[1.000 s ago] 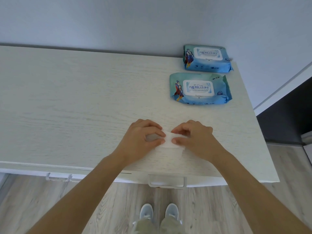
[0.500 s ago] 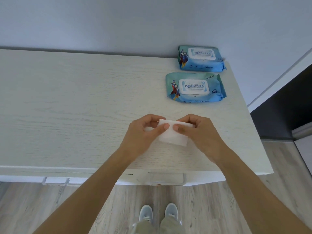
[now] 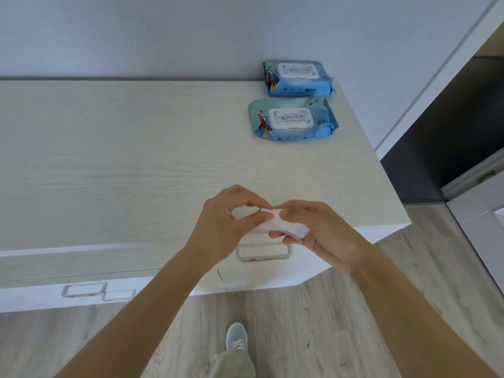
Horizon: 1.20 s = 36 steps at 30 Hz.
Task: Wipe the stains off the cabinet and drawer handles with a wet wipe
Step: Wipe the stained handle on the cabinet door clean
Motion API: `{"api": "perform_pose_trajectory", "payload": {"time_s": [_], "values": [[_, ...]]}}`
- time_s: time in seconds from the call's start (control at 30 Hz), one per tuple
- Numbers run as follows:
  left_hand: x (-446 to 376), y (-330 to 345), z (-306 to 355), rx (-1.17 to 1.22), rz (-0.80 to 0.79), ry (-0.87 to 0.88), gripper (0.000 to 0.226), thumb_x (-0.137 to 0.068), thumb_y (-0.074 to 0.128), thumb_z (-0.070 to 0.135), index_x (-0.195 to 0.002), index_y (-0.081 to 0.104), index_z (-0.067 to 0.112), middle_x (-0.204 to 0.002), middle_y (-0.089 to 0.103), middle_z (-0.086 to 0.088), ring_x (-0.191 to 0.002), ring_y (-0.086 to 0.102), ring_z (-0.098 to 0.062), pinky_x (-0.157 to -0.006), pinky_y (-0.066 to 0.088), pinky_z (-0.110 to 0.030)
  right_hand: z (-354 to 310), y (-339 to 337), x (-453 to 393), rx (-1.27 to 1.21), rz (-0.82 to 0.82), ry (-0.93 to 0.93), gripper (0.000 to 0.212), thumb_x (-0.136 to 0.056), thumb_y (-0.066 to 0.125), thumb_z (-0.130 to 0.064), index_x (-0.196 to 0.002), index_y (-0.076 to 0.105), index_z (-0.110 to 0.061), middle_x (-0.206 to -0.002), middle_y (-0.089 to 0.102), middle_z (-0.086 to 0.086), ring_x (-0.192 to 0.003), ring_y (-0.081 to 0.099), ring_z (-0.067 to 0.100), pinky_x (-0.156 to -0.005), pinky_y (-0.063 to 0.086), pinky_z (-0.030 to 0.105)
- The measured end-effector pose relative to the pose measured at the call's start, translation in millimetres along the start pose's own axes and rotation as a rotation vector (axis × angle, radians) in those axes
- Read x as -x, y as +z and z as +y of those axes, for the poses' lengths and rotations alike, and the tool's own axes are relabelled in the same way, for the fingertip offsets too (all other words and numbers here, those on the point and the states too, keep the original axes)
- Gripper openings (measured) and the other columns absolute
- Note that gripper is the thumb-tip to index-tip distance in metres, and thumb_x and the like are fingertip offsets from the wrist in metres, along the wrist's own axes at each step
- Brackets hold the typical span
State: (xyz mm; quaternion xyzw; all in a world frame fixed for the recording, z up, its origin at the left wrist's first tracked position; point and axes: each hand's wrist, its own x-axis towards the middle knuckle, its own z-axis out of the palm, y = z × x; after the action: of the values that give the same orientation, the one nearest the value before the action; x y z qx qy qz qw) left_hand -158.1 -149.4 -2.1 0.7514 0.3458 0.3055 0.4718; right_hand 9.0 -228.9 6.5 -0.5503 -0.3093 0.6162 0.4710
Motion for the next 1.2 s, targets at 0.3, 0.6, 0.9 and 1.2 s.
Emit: {"api": "perform_pose_trajectory", "payload": {"time_s": [0.3, 0.6, 0.9, 1.2], "values": [[80.9, 19.8, -2.9, -0.428, -0.066, 0.263, 0.011, -0.077, 0.076, 0.023, -0.086, 0.073, 0.017, -0.085, 0.066, 0.008, -0.084, 0.052, -0.006, -0.077, 0.043, -0.021, 58.0, 10.0, 67.1, 0.106, -0.001, 0.021, 0.025, -0.065, 0.075, -0.032, -0.087, 0.075, -0.021, -0.09, 0.074, -0.001, -0.083, 0.07, 0.012, -0.065, 0.05, 0.014], [82.4, 4.1, -59.3, -1.157, 0.046, 0.468, 0.074, -0.084, 0.057, 0.047, -0.142, 0.04, 0.006, -0.148, 0.036, -0.018, -0.136, 0.037, -0.035, -0.109, 0.031, -0.052, 101.6, 28.3, 64.5, 0.165, 0.519, -0.183, 0.011, -0.076, 0.076, -0.024, -0.086, 0.074, -0.028, -0.078, 0.072, -0.016, -0.064, 0.063, -0.004, -0.06, 0.045, 0.006], [66.1, 4.1, -121.3, -1.45, 0.284, 0.653, 0.09, -0.083, 0.061, 0.054, -0.149, 0.019, 0.009, -0.155, 0.021, -0.014, -0.141, 0.021, -0.031, -0.114, 0.014, -0.053, 126.9, 60.6, 29.7, 0.304, 0.838, -0.476, 0.018, -0.078, 0.074, -0.032, -0.084, 0.066, -0.046, -0.091, 0.067, -0.022, -0.091, 0.059, -0.011, -0.077, 0.042, 0.001], [36.0, 8.8, -161.1, -1.24, 0.644, 0.917, 0.075, -0.082, 0.067, 0.05, -0.14, 0.038, 0.012, -0.139, 0.038, -0.011, -0.128, 0.039, -0.026, -0.114, 0.018, -0.045, 138.8, 73.0, -9.1, 0.534, 0.946, -0.937, 0.014, -0.08, 0.066, -0.034, -0.091, 0.063, -0.041, -0.087, 0.058, -0.034, -0.093, 0.054, 0.0, -0.083, 0.05, 0.041]]}}
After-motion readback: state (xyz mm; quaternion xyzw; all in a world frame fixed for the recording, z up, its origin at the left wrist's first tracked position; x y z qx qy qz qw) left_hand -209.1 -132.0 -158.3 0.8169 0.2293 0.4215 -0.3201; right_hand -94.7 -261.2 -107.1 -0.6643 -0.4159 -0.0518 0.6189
